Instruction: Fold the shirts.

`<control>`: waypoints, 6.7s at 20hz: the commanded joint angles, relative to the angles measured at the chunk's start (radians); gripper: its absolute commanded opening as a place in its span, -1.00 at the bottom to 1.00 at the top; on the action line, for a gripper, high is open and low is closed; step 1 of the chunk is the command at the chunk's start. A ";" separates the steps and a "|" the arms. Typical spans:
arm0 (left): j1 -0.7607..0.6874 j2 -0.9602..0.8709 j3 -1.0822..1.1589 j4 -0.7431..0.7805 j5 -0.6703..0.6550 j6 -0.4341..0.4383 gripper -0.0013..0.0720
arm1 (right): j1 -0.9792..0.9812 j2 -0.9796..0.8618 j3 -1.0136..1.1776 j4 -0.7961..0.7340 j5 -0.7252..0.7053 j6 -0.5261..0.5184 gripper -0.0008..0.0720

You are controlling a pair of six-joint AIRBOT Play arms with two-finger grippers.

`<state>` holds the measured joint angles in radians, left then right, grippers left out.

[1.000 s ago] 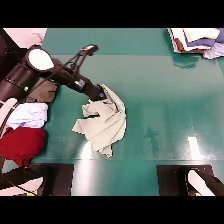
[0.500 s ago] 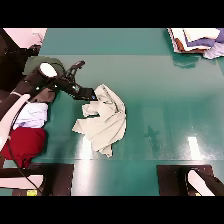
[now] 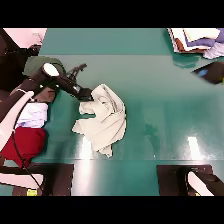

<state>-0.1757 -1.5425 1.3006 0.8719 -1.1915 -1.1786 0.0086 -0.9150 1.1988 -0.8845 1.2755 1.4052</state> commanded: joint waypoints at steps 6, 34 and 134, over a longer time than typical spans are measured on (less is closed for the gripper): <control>0.027 0.139 0.121 0.117 -0.033 0.006 -0.89 | 0.610 -0.299 -0.346 0.133 -0.399 0.002 0.42; 0.212 0.560 0.557 0.140 -0.140 0.008 -0.89 | 0.160 -0.056 0.494 -0.419 0.133 0.086 -0.94; 0.372 0.636 0.838 -0.395 -0.001 -0.077 -0.89 | -0.293 -0.024 0.881 -0.100 0.146 0.118 -0.95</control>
<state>0.1947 -0.9649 2.1078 0.4744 -1.2835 -1.2549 -0.2825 -0.8879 1.9137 -0.9092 1.3815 1.4590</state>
